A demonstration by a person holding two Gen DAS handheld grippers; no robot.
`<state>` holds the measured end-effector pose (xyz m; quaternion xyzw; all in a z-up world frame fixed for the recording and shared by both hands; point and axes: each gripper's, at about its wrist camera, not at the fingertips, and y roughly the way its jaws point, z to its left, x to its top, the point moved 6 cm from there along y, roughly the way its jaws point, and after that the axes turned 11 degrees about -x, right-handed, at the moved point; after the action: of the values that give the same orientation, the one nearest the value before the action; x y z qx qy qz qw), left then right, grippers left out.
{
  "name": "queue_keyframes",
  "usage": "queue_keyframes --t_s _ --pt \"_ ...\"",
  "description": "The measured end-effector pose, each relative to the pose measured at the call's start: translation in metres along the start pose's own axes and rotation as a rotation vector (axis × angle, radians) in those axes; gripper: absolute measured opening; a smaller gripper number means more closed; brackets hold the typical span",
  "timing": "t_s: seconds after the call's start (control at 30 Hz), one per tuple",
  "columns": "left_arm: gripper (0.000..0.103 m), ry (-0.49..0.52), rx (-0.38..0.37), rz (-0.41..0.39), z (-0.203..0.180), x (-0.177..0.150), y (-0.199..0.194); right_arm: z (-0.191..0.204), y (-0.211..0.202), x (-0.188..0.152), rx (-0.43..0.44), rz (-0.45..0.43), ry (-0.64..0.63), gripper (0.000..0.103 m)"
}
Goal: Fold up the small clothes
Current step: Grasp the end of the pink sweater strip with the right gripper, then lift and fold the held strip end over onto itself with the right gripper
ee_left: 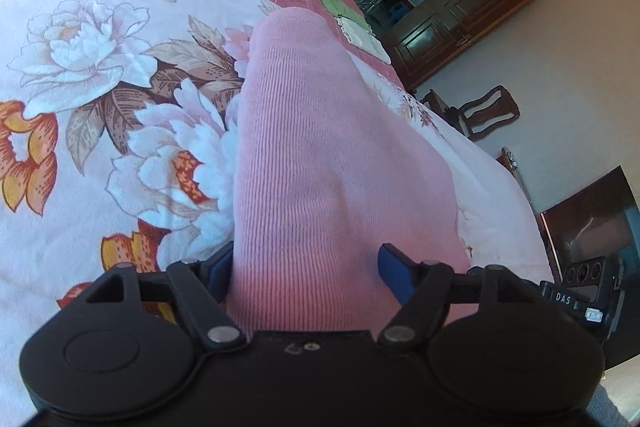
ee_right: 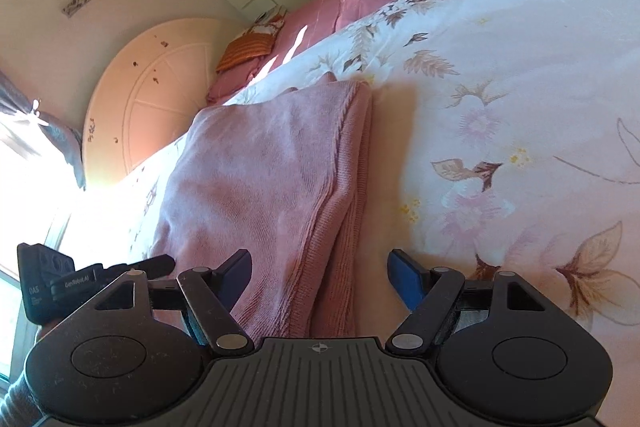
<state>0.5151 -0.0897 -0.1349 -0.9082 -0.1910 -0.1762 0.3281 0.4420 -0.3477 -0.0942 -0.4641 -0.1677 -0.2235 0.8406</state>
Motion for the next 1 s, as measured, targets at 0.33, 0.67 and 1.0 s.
queue_keyframes --t_s 0.33,0.67,1.0 --pt "0.071 0.049 0.011 0.049 -0.007 0.000 0.006 0.009 0.015 -0.001 0.116 0.068 0.004 0.075" --pt "0.054 0.161 0.101 0.050 -0.022 -0.003 0.018 0.022 0.030 0.004 0.015 0.017 -0.079 0.025" --pt "0.037 0.368 0.168 0.000 -0.075 -0.002 0.001 0.063 0.006 -0.003 -0.090 -0.128 -0.240 0.021"
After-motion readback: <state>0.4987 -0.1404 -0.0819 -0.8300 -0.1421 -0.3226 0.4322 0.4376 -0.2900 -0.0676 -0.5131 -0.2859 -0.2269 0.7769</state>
